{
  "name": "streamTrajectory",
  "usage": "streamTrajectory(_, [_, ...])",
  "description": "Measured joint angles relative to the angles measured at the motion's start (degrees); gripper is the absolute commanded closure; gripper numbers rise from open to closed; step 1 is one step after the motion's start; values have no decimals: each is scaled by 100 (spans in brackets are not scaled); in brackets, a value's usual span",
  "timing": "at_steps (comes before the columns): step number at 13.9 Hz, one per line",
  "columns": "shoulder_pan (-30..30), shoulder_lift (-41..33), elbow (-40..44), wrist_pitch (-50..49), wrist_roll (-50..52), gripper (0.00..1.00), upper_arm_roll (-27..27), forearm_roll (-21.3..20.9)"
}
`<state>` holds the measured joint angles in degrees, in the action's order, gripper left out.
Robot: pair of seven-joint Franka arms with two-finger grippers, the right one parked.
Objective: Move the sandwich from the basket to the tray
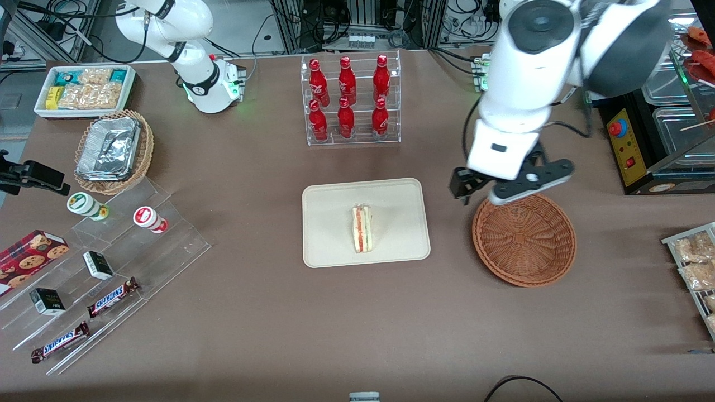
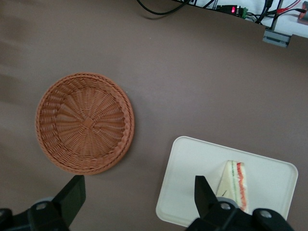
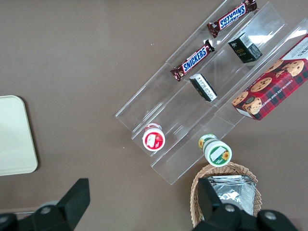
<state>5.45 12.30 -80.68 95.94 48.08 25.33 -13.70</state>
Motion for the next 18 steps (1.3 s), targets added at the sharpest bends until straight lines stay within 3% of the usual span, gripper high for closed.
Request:
streamTrajectory(6, [-56,-594,-9,-677,-2448,0,-1437,1018])
streamTrajectory(10, [-73,-914,-23,-1105,-3767,0,-2268,1294])
streamTrajectory(18, [-241,-1373,-422,-1243,-4318,0,-2570,1305])
